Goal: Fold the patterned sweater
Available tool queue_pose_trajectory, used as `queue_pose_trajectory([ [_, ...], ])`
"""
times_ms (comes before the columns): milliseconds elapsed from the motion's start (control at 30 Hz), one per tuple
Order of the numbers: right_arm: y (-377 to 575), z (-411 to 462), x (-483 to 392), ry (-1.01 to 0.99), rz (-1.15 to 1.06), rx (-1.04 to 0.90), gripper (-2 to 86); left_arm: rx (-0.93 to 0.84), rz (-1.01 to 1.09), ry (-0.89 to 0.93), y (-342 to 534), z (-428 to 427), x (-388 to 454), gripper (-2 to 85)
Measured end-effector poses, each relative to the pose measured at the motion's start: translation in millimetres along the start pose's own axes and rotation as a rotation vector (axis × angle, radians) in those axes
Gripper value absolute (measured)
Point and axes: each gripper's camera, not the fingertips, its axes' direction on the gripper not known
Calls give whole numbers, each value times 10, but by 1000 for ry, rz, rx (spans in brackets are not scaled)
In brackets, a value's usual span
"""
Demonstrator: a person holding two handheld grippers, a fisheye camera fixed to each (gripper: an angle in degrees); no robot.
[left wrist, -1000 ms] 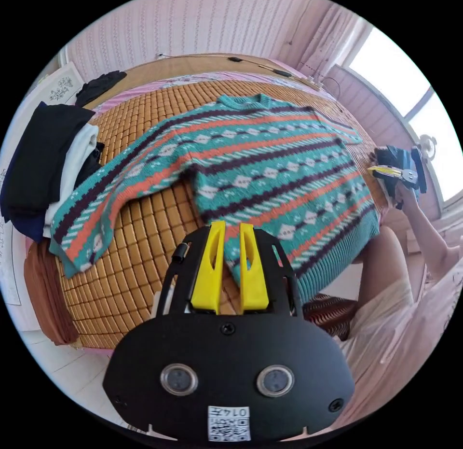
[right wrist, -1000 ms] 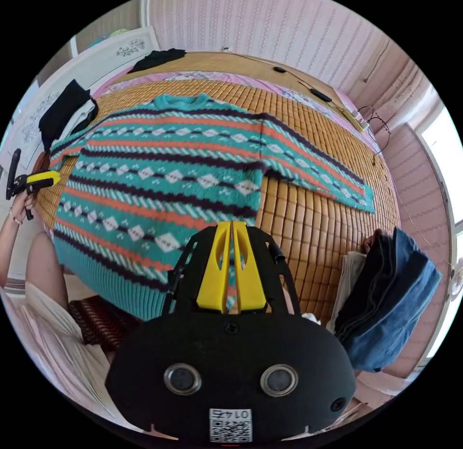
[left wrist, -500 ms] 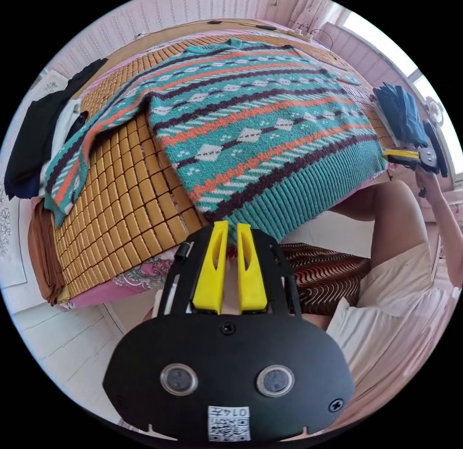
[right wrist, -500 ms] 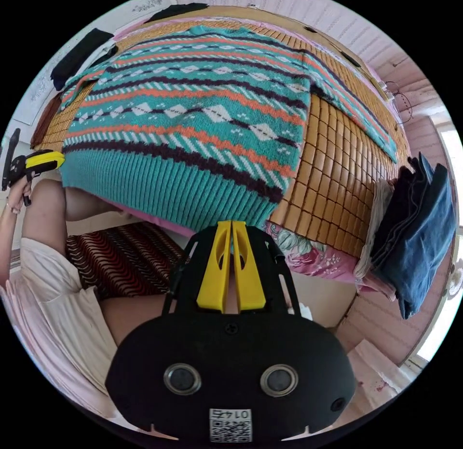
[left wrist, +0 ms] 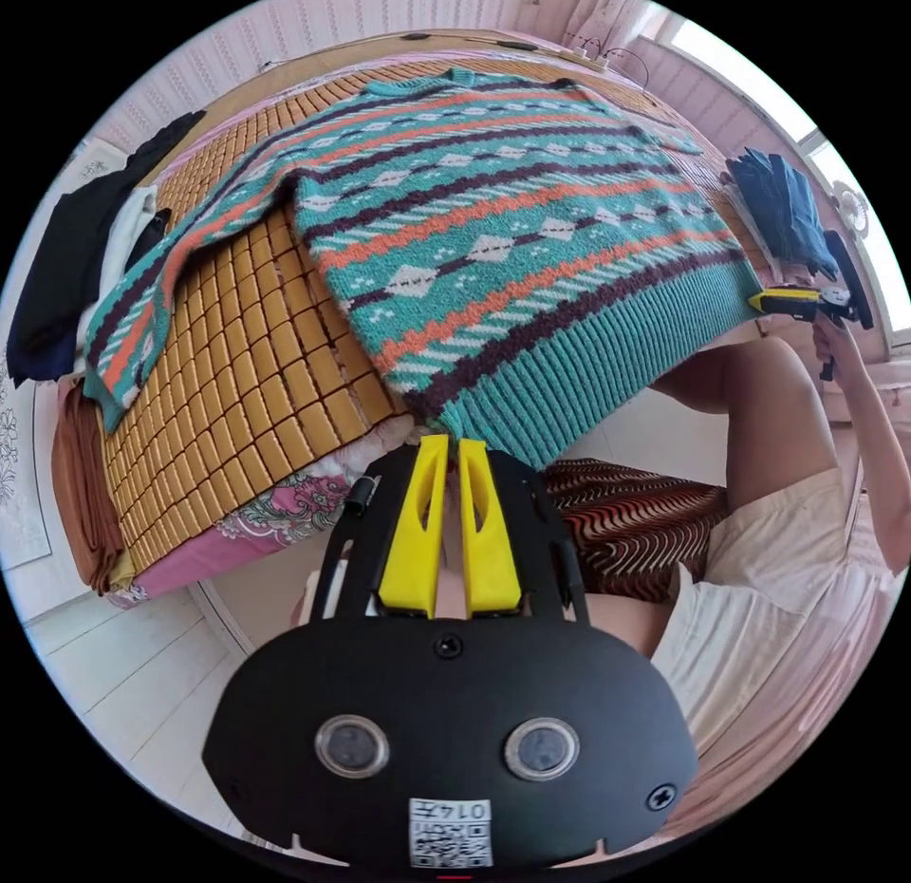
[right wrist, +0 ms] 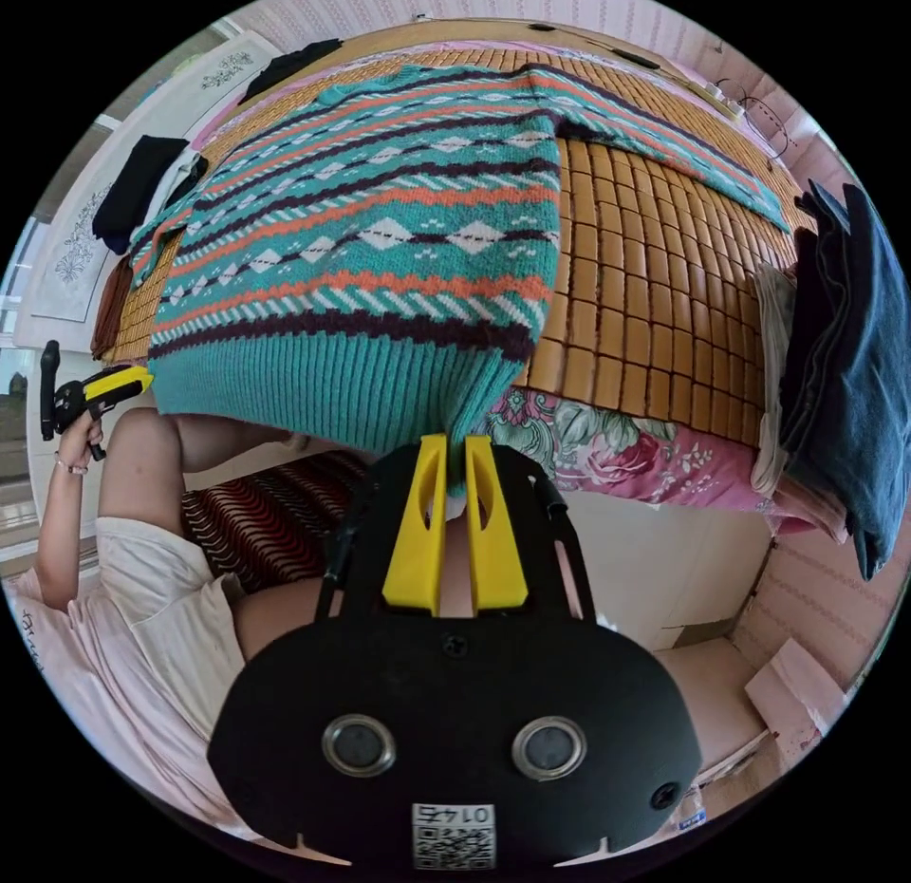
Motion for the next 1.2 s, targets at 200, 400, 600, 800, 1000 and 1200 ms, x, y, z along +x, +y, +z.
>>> queue_pose_trajectory([
  [200, 57, 240, -284, 107, -40, -53, 60, -11, -42, 76, 167, 3, -235, 37],
  [400, 171, 123, -613, 213, -122, -26, 67, 204, -312, 146, 762, -388, -1032, 47],
  [600, -224, -67, -1679, 244, -419, 157, 100, 320, -535, 89, 1238, -520, -1823, 75],
  [800, -1025, 42, -3244, 120, -748, 161, 128, 416, -623, 33, 1294, -667, -2392, 80],
  [1000, -1575, 222, -4748, 205, -1014, 223, 119, 446, -690, -13, 1104, -667, -2998, 87],
  [1200, -2096, 518, -5630, 268, -1071, 237, 103, 458, -756, -16, 864, -583, -3507, 99],
])
